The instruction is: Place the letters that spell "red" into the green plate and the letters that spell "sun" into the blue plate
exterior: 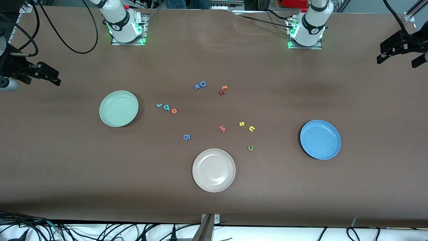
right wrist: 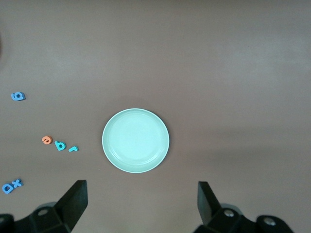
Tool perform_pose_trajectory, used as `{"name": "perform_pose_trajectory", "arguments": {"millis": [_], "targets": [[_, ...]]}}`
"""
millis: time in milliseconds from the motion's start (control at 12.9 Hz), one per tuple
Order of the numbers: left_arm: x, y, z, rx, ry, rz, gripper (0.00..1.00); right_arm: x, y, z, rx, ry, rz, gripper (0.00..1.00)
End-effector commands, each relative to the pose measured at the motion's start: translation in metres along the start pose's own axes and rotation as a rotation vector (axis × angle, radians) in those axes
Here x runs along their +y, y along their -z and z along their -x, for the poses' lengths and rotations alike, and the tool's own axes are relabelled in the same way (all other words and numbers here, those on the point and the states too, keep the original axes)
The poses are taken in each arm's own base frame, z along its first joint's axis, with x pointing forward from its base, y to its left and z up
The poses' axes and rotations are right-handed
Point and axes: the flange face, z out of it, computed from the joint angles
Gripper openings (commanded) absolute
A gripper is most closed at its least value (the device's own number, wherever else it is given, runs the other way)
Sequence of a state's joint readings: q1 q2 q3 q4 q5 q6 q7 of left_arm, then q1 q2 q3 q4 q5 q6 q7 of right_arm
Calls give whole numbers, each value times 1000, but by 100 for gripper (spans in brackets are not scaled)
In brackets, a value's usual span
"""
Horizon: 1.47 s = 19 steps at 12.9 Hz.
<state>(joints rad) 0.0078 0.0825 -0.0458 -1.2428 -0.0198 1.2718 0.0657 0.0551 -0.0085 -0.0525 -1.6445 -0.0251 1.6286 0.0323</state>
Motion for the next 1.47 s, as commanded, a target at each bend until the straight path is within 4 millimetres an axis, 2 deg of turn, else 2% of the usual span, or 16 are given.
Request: {"name": "perform_pose_trajectory", "arguments": {"millis": [0, 154, 386, 618, 772, 1390], "targets": [[4, 1, 0, -8, -1, 20, 100, 1, 5, -5, 18, -8, -10, 100], [2, 0, 0, -9, 1, 26, 100, 1, 5, -5, 19, 4, -10, 100], [-2, -25, -26, 5, 4, 26, 100, 1, 4, -6, 18, 4, -9, 100], [-8, -61, -53, -24, 12, 30, 100, 1, 4, -6, 18, 4, -9, 100], [-13, -76, -62, -42, 18, 33, 100, 2, 4, -6, 18, 3, -9, 100], [-15, -79, -61, -53, 21, 33, 100, 2, 4, -6, 18, 3, -8, 100]]}}
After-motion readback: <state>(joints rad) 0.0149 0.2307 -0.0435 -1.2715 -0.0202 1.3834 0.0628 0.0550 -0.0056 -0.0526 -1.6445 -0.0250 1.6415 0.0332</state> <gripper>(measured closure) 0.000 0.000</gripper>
